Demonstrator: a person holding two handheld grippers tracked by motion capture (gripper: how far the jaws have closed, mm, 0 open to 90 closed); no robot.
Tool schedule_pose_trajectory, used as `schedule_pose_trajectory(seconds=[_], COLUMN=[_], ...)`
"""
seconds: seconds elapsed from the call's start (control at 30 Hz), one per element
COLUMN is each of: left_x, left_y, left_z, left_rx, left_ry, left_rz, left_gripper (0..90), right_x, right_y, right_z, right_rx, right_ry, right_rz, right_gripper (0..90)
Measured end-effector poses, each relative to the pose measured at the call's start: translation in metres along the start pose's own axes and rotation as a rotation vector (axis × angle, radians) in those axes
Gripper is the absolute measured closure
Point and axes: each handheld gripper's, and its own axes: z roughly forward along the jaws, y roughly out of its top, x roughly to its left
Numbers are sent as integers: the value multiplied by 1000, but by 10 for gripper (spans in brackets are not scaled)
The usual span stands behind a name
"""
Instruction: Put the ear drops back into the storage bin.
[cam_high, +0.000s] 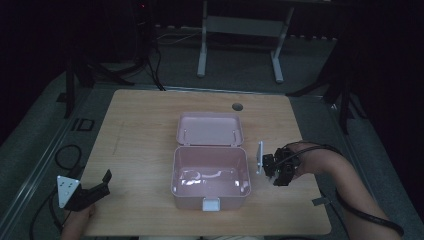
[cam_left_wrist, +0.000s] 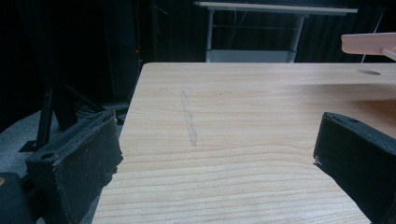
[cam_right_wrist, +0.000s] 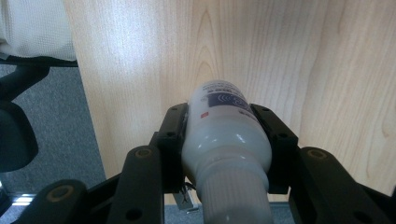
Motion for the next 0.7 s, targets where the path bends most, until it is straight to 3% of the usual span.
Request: schedule_pose_trajectory(seconds=[0.7], left_x=[0], left_y=[0], left_z=[0], left_rx=[-1], left_ry=[-1], left_rz=[-1], left_gripper=[9], right_x=[-5], right_y=[7], right_z=[-33], right_rx=[8], right_ry=[-30], right_rz=[14], right_gripper=[596])
